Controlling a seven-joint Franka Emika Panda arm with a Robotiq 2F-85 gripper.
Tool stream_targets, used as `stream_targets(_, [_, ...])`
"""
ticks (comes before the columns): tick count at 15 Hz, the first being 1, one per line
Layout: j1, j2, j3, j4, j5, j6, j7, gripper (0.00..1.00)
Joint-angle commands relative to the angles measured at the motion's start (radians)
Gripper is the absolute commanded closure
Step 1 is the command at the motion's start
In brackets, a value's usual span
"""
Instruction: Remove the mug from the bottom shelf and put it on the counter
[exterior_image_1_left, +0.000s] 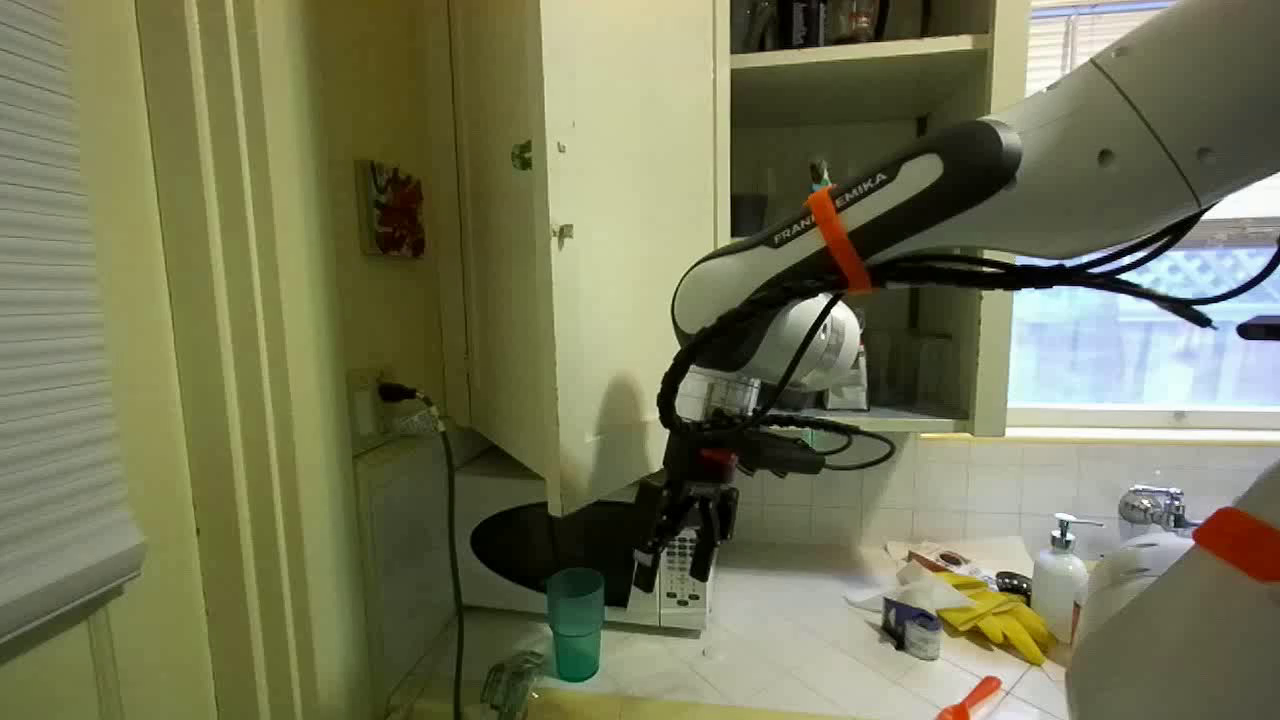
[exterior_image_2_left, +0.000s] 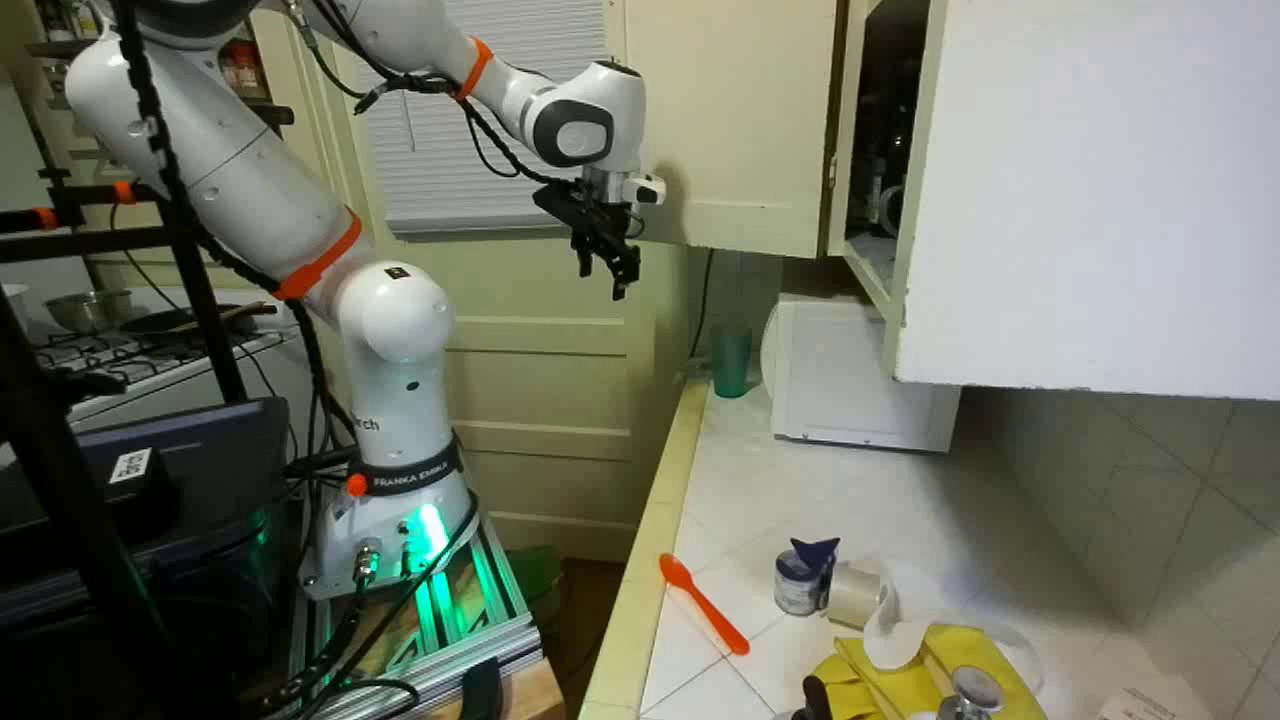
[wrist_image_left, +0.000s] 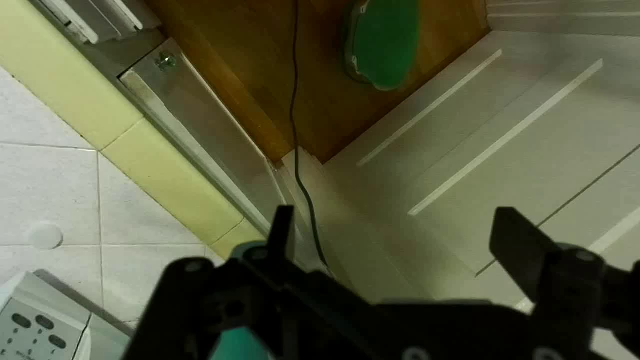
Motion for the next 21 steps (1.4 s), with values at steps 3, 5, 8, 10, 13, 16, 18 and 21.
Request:
stream_targets(3, [-0.015, 0.0, 0.013, 0.002, 0.008, -0.005, -0.007, 0.0])
stream_targets(5, [-0.015, 0.0, 0.013, 0.002, 0.008, -0.005, -0.007, 0.0])
stream_targets(8, [-0.029, -0.004, 0.017, 0.006, -0.003, 0.0, 0.009, 0.0])
stream_targets(10, [-0.074, -0.029, 0.012, 0.015, -0.023, 0.014, 0.046, 0.0])
stream_targets(13, [-0.172, -0.07, -0.011, 0.043, -0.069, 0.044, 0.1, 0.0])
stream_targets(16, [-0.264, -0.074, -0.037, 0.088, -0.115, 0.088, 0.137, 0.0])
stream_targets(18, [-0.317, -0.055, -0.052, 0.125, -0.14, 0.13, 0.171, 0.0])
stream_targets(21, [-0.388, -0.017, -0.044, 0.17, -0.189, 0.217, 0.245, 0.0])
